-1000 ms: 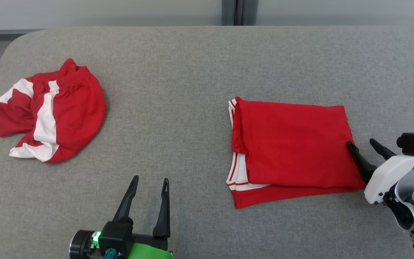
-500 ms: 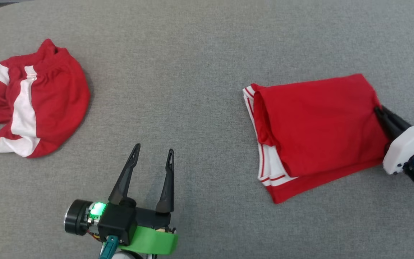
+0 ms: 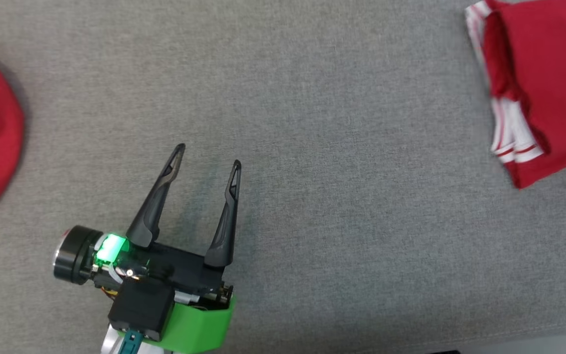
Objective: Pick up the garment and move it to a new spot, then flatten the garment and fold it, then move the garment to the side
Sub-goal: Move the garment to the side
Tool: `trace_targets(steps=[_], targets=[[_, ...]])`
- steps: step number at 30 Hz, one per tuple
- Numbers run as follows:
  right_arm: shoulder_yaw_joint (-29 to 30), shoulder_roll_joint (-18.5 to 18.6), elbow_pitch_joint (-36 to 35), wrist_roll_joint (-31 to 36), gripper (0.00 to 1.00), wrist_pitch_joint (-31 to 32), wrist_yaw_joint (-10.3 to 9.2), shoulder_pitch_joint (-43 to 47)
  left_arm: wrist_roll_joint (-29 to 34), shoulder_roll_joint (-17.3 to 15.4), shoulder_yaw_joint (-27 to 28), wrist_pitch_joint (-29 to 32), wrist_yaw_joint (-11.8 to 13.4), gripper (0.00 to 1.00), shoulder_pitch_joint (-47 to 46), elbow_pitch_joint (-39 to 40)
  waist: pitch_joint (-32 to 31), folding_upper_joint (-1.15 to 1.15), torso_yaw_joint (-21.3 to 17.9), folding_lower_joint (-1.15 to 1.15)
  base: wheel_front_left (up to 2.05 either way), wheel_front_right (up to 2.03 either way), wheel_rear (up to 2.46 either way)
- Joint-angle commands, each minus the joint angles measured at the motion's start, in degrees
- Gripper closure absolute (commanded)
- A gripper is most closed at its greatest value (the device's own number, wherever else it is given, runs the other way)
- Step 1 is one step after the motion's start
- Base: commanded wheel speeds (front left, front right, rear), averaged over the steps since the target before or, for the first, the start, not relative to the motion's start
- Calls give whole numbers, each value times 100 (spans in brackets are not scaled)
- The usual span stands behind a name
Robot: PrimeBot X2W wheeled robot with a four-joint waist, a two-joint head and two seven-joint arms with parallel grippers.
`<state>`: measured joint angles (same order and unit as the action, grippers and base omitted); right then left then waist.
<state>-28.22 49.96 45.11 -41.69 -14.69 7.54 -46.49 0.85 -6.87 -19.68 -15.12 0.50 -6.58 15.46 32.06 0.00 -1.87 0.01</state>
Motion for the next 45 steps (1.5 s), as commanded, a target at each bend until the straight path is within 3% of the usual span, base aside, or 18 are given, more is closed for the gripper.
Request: trace_targets(steps=[1, 8, 12, 13, 14, 17, 21, 28, 34, 41, 45], targets=[[117, 179, 45, 106, 100, -32, -10, -146, 62, -90, 16, -2, -23, 0, -167, 108, 661, 0, -419, -1, 0, 0, 0], [749, 938, 197, 494, 100, -47, -10, -545, 174, -224, -117, -2, -92, 0, -307, 467, 1077, 0, -396, -1, 0, 0, 0], [976, 1167, 299, 716, 100, 28, -10, -674, 165, -204, -188, -2, -95, 0, -352, 677, 1205, 0, -302, -1, 0, 0, 0], [1031, 1210, 358, 780, 89, 56, -10, -704, 153, -199, -206, -2, -99, 0, -368, 709, 1214, 0, -276, -1, 0, 0, 0], [1112, 1260, 426, 904, 0, 49, -10, -757, 135, -194, -225, -2, -106, 0, -387, 722, 1212, 0, -241, -1, 0, 0, 0], [1418, 1100, 588, 1212, 0, -13, -9, -930, 74, -152, -248, -2, -72, 0, -420, 687, 1100, 0, -137, -1, 0, 0, 0], [1669, 529, 304, 1863, 0, -48, -9, -806, -187, -17, -188, -2, -3, 0, -341, 505, 674, 0, -12, -1, 0, 0, 0], [2190, -1288, -717, 2388, 0, -48, -9, 427, -370, 59, -62, -2, 73, 0, -140, 107, -441, 0, 147, -1, 0, 0, 0], [2345, -2528, -1558, 2579, 0, -50, -8, 1599, -626, 140, 219, -2, 177, 0, 210, -209, -1414, 0, 225, -1, 0, 0, 0], [2395, -3543, -2496, 2746, 0, -50, -8, 2962, -961, 251, 766, -3, 263, 0, 843, -780, -2473, 0, 208, -1, 0, 0, 0], [2272, -3836, -2956, 2607, 0, -50, -8, 3714, -1180, 326, 1040, -2, 304, 0, 1256, -1083, -3027, 0, 181, -1, 0, 0, 0]])
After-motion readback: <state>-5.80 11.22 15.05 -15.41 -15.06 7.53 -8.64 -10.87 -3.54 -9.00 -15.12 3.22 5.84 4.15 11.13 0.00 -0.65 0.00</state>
